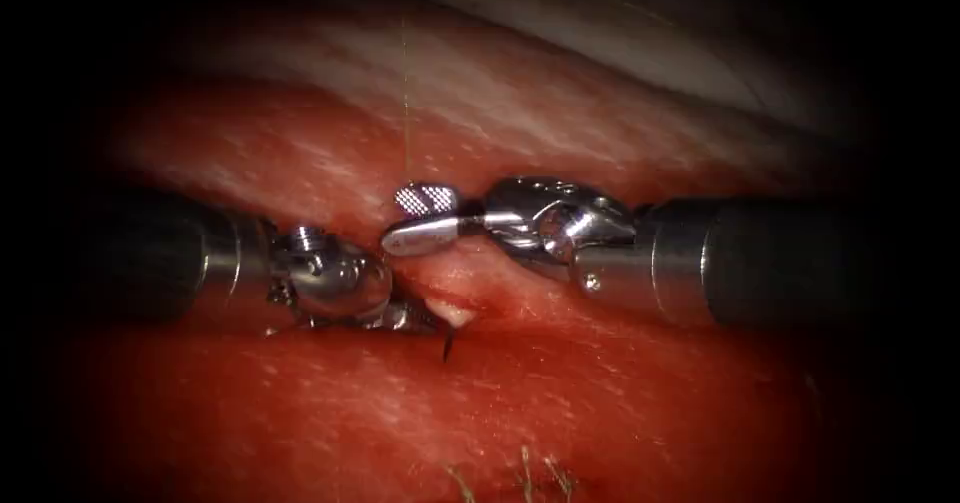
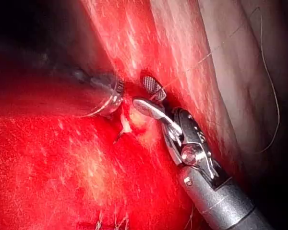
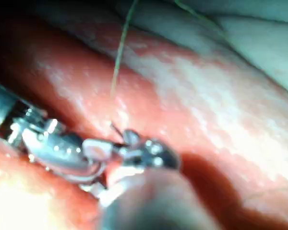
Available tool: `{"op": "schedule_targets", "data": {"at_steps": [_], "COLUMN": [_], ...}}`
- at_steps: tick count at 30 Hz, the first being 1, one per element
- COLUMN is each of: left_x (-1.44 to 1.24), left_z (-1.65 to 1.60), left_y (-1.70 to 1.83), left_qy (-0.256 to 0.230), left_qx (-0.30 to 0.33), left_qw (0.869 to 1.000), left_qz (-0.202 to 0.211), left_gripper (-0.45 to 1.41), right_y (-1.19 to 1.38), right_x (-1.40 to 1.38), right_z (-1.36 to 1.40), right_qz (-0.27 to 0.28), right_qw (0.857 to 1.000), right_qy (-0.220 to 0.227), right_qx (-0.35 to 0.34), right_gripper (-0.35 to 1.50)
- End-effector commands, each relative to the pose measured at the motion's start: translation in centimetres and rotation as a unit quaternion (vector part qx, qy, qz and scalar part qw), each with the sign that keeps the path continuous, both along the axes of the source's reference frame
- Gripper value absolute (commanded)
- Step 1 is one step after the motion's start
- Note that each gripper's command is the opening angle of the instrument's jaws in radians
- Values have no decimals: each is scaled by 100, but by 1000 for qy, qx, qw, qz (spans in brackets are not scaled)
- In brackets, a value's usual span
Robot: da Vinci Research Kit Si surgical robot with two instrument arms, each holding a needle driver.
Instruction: Wound Closure
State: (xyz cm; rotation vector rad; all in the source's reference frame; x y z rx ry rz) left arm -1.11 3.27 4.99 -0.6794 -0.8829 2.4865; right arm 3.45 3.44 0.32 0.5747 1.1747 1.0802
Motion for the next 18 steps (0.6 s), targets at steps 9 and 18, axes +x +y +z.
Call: {"op": "schedule_targets", "data": {"at_steps": [9,18], "left_x": [-5,-5], "left_z": [5,6], "left_y": [-6,-6], "left_qy": [0,0], "left_qx": [1,1], "left_qw": [1000,1000], "left_qz": [0,0], "left_gripper": [6,6], "right_y": [13,18], "right_x": [-1,-15], "right_z": [-23,-22], "right_qz": [-9,1], "right_qw": [993,990], "right_qy": [-96,-117], "right_qx": [-69,-74], "right_gripper": [116,109]}}
